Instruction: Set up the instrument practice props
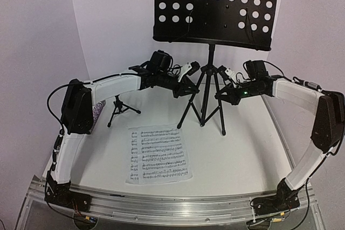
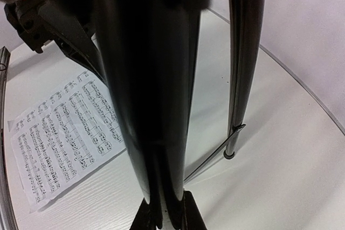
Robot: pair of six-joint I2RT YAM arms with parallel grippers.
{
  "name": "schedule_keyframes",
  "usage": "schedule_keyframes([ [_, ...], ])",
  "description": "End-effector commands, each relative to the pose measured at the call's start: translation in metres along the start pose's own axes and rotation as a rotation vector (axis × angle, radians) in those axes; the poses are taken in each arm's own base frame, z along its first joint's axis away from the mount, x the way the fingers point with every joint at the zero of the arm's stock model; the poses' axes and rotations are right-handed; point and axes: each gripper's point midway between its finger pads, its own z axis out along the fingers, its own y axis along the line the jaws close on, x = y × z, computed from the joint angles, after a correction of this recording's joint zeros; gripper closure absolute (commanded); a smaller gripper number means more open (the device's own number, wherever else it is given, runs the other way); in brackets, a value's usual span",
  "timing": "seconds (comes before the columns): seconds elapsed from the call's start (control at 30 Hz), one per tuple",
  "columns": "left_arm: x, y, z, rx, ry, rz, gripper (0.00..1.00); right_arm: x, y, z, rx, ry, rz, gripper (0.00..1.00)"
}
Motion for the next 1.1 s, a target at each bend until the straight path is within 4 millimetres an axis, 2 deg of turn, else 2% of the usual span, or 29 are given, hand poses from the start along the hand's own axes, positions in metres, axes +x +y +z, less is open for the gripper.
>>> schedule_keyframes([
  [0.0, -0.037, 0.030, -0.035, -0.107, -0.047, 0.121, 1.00, 0.041, -0.039, -0.046, 0.188, 0.162, 0.116, 1.00],
  [0.13, -0.036, 0.016, -0.028, -0.071, -0.020, 0.114, 1.00, 0.047, -0.026, -0.059, 0.163, 0.202, 0.109, 1.00],
  [0.23, -0.048, -0.003, -0.027, -0.025, -0.027, 0.099, 1.00, 0.055, -0.015, -0.064, 0.132, 0.230, 0.129, 1.00],
  [0.3, -0.056, -0.005, -0.029, -0.013, -0.040, 0.074, 1.00, 0.059, -0.014, -0.067, 0.125, 0.231, 0.151, 1.00],
  [0.47, -0.051, -0.001, -0.028, -0.031, -0.007, 0.083, 1.00, 0.073, -0.020, -0.074, 0.136, 0.244, 0.180, 1.00],
  [0.73, -0.034, -0.007, -0.034, -0.034, 0.061, 0.092, 1.00, 0.096, -0.028, -0.081, 0.181, 0.314, 0.131, 1.00],
  [0.8, -0.034, -0.011, -0.036, -0.026, 0.075, 0.093, 1.00, 0.096, -0.029, -0.082, 0.186, 0.319, 0.118, 1.00],
  [0.97, -0.051, -0.020, -0.040, -0.019, 0.065, 0.111, 1.00, 0.087, -0.038, -0.089, 0.207, 0.304, 0.100, 1.00],
  [1.07, -0.047, -0.022, -0.039, -0.014, 0.075, 0.097, 1.00, 0.091, -0.045, -0.095, 0.219, 0.304, 0.117, 1.00],
])
